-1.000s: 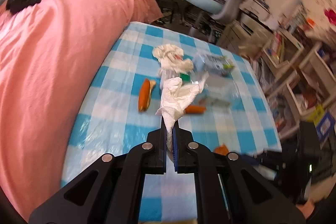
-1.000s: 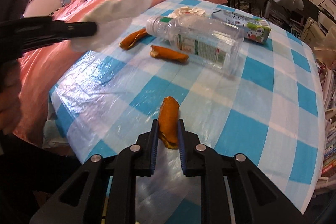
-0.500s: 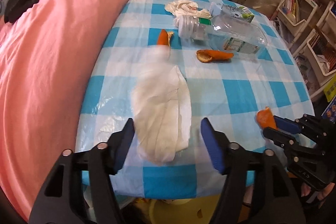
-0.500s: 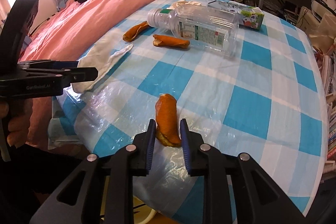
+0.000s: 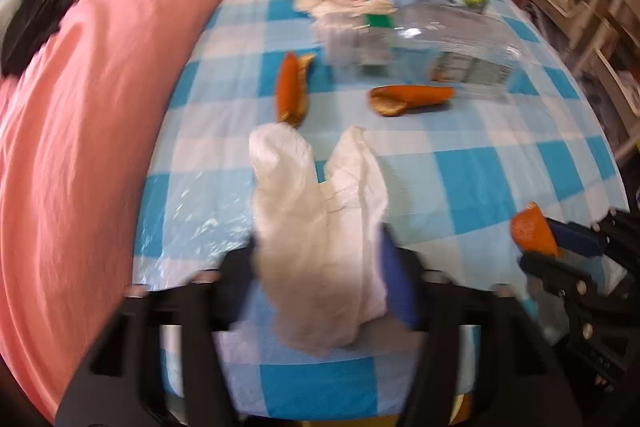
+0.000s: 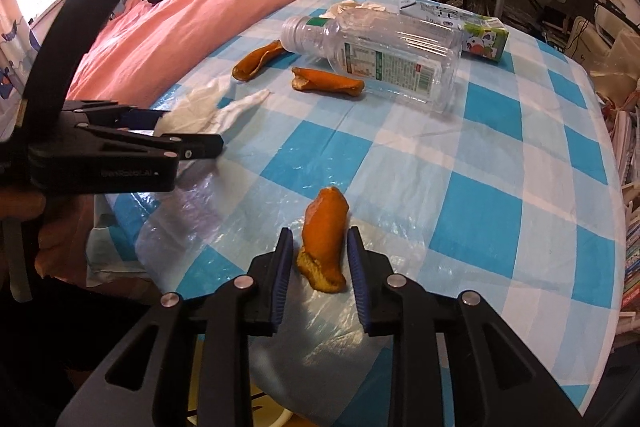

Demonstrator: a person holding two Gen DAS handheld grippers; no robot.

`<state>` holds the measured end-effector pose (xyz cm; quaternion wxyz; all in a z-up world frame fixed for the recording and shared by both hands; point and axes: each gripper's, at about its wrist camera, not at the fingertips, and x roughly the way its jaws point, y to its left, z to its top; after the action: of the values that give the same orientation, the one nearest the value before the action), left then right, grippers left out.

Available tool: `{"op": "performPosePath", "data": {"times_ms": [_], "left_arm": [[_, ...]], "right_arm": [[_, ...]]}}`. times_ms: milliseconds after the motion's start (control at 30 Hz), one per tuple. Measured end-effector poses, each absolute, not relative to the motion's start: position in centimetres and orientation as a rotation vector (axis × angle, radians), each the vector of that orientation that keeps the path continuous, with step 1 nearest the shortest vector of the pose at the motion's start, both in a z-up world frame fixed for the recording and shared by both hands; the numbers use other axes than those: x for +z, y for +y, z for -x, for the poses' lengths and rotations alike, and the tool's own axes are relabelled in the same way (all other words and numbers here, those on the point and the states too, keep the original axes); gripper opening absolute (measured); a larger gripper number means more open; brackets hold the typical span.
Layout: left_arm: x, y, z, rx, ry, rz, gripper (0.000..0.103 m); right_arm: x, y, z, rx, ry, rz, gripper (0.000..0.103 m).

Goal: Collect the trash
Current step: 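Grasp the white tissue with the left gripper while the right gripper grasps an orange peel, then carry the orange peel into the yellow bin and open the right gripper while the left holds the tissue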

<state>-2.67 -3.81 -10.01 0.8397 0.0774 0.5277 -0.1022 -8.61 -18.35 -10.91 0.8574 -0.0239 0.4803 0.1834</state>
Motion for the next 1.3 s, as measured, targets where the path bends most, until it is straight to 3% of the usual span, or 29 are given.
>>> {"op": "performPosePath", "data": {"times_ms": [33, 133, 433, 1300], "left_arm": [[-9.8, -3.9, 2.7, -0.234, 1.121, -0.153, 0.021], [-9.1, -3.8, 2.8, -0.262, 1.113, -0.107, 0.013], [-4.7, -3.3, 4.1, -0.298, 0.937, -0.007, 0.013], [-4.7, -3.3, 4.4, -0.297, 0.938, -0.011, 0.013]], "right_arm": [[-10.8, -18.4, 8.6, 0.387, 1.006, 0.048, 0.022], [-10.1, -18.7, 8.7, 0.389, 0.980, 0.029, 0.022], [-7.7, -18.7, 9.5, 0.423, 0.897, -0.028, 0.022], [-7.3, -17.2, 10.2, 0.479, 0.880, -0.031, 0.022]]}}
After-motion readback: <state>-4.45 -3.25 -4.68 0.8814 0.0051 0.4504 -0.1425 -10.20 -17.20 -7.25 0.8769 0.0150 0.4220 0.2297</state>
